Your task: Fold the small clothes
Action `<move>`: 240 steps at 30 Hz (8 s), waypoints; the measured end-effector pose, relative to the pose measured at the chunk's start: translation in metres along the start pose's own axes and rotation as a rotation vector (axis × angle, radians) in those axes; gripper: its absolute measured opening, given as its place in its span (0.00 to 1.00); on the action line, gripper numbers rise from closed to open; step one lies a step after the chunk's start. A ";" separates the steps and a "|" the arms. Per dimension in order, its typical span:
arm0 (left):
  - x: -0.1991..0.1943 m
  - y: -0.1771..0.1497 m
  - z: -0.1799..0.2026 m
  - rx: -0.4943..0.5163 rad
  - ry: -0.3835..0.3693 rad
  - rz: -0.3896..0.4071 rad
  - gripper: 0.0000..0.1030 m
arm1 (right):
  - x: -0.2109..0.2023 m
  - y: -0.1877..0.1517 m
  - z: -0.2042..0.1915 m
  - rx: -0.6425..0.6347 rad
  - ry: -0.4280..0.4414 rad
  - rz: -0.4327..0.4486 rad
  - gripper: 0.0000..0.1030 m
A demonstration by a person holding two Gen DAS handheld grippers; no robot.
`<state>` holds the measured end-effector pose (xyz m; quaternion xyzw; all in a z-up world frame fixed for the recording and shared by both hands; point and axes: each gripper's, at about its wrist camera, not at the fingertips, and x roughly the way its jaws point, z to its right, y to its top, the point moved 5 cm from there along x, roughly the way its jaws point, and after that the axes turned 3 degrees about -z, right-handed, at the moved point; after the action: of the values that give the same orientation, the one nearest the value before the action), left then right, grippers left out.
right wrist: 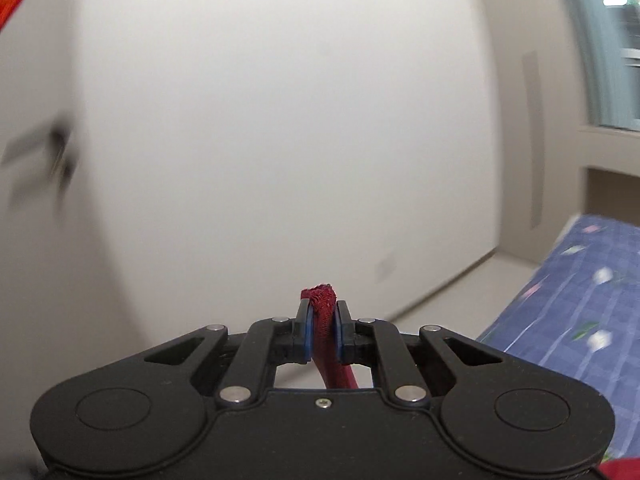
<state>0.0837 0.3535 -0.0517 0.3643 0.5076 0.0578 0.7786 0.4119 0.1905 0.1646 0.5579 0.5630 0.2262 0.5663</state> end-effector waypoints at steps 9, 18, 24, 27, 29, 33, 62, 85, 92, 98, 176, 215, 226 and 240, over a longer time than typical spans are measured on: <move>0.007 -0.014 0.068 0.118 -0.071 -0.039 1.00 | -0.160 0.004 0.166 0.301 -0.381 0.266 0.11; 0.012 -0.030 0.155 0.269 -0.158 -0.072 1.00 | -0.253 -0.148 0.281 0.504 -0.682 0.199 0.11; 0.022 -0.040 0.227 0.349 -0.274 -0.108 1.00 | -0.264 -0.241 0.321 0.617 -0.758 0.110 0.11; 0.030 -0.040 0.264 0.376 -0.352 -0.123 1.00 | -0.270 -0.271 0.324 0.656 -0.767 0.076 0.11; 0.038 -0.038 0.289 0.398 -0.415 -0.130 1.00 | -0.276 -0.284 0.327 0.682 -0.764 0.066 0.12; 0.068 -0.029 0.337 0.439 -0.524 -0.157 1.00 | -0.285 -0.305 0.331 0.709 -0.752 0.040 0.19; 0.118 -0.028 0.489 0.688 -0.678 -0.214 0.13 | -0.289 -0.286 0.352 0.503 -0.873 0.016 0.08; 0.145 -0.056 0.424 0.504 -0.477 -0.271 0.67 | -0.275 -0.325 0.355 0.492 -0.873 -0.034 0.28; 0.158 -0.041 0.451 0.478 -0.439 -0.220 0.73 | -0.270 -0.326 0.350 0.450 -0.860 -0.030 0.43; 0.186 -0.048 0.459 0.519 -0.351 -0.209 0.73 | -0.265 -0.327 0.348 0.431 -0.840 -0.035 0.55; -0.005 -0.105 0.378 0.462 -0.489 -0.121 0.99 | -0.412 -0.164 0.347 0.450 -1.098 0.334 0.07; 0.026 -0.058 0.304 0.337 -0.346 -0.093 0.99 | -0.090 -0.228 0.213 0.105 -0.526 -0.197 0.75; 0.033 -0.103 0.351 0.393 -0.462 -0.156 0.99 | -0.286 -0.282 0.319 0.361 -1.009 -0.080 0.80; 0.034 -0.154 0.379 0.501 -0.457 -0.237 0.99 | -0.320 -0.312 0.396 0.560 -1.009 -0.092 0.09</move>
<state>0.3720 0.0645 -0.0903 0.4858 0.3575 -0.2421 0.7599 0.5635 -0.3272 -0.0905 0.7002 0.2853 -0.2504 0.6047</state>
